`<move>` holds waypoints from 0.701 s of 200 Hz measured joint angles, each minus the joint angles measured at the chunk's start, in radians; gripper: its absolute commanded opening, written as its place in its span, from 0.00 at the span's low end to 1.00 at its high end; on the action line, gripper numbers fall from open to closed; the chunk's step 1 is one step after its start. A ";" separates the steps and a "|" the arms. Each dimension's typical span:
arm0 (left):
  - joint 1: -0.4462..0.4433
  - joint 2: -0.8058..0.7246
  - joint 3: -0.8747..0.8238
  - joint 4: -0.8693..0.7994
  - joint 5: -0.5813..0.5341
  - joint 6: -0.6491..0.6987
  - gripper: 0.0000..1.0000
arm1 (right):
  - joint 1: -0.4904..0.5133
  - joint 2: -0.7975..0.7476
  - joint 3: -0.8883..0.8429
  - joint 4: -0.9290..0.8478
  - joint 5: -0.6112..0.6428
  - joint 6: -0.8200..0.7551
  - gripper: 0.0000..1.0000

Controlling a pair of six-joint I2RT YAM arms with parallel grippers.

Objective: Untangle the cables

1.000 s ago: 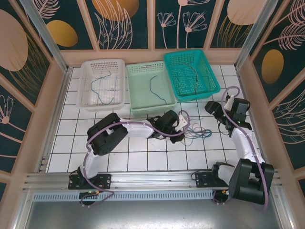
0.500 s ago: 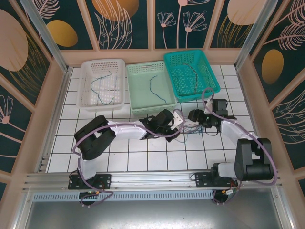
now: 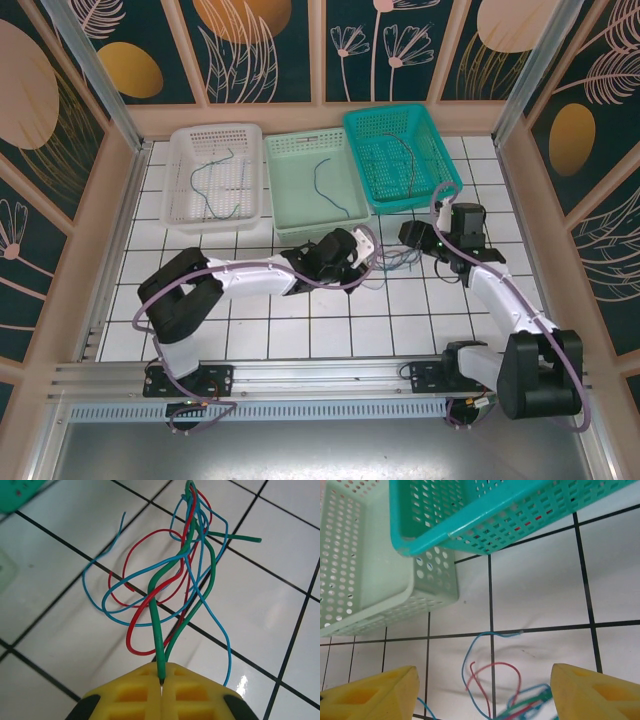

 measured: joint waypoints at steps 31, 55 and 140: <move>0.000 -0.016 -0.004 0.003 -0.040 -0.006 0.02 | 0.000 0.009 -0.019 -0.003 -0.008 0.037 0.70; 0.000 -0.016 -0.008 0.004 -0.065 -0.019 0.01 | -0.001 0.003 -0.046 0.010 -0.055 0.094 0.71; 0.000 -0.033 -0.035 0.082 -0.134 -0.034 0.00 | -0.001 0.000 -0.085 0.112 -0.272 0.279 0.72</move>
